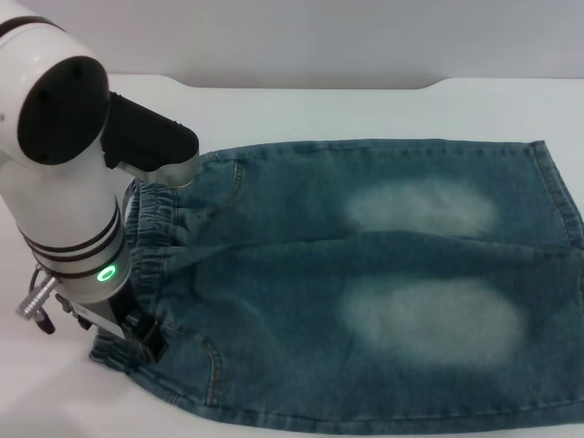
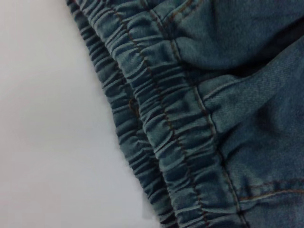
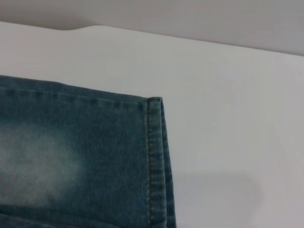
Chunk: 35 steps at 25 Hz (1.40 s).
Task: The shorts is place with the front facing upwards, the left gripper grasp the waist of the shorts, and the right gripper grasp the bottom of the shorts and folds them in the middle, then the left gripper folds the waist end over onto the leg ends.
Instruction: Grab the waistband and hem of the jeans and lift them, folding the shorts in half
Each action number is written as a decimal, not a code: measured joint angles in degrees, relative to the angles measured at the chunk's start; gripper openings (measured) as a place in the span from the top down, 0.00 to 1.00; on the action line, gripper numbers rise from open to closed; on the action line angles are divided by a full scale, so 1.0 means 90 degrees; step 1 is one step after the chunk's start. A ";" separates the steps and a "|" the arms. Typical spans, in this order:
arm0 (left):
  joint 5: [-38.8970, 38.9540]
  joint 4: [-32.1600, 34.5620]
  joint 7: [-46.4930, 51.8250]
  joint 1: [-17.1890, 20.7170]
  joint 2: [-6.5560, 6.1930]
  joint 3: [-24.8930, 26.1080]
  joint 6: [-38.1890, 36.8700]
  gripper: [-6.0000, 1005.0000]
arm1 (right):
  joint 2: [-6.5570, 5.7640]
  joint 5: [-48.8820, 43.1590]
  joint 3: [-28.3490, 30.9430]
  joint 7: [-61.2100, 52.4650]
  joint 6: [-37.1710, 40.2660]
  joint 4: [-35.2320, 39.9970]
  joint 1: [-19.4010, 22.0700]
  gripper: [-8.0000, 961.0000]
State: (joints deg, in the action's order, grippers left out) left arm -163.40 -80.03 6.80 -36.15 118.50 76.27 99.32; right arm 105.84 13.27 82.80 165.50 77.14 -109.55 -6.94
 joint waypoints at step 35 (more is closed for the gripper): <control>-0.0122 -0.0089 0.0137 0.0202 -0.0029 0.0060 -0.0266 0.70 | -0.0086 0.0023 -0.0029 0.0010 0.0099 -0.0264 0.0094 0.29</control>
State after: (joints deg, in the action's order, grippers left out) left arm -164.50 -80.84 8.03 -34.33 118.25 76.81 96.93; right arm 105.06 13.47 82.54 165.59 78.04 -111.92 -6.10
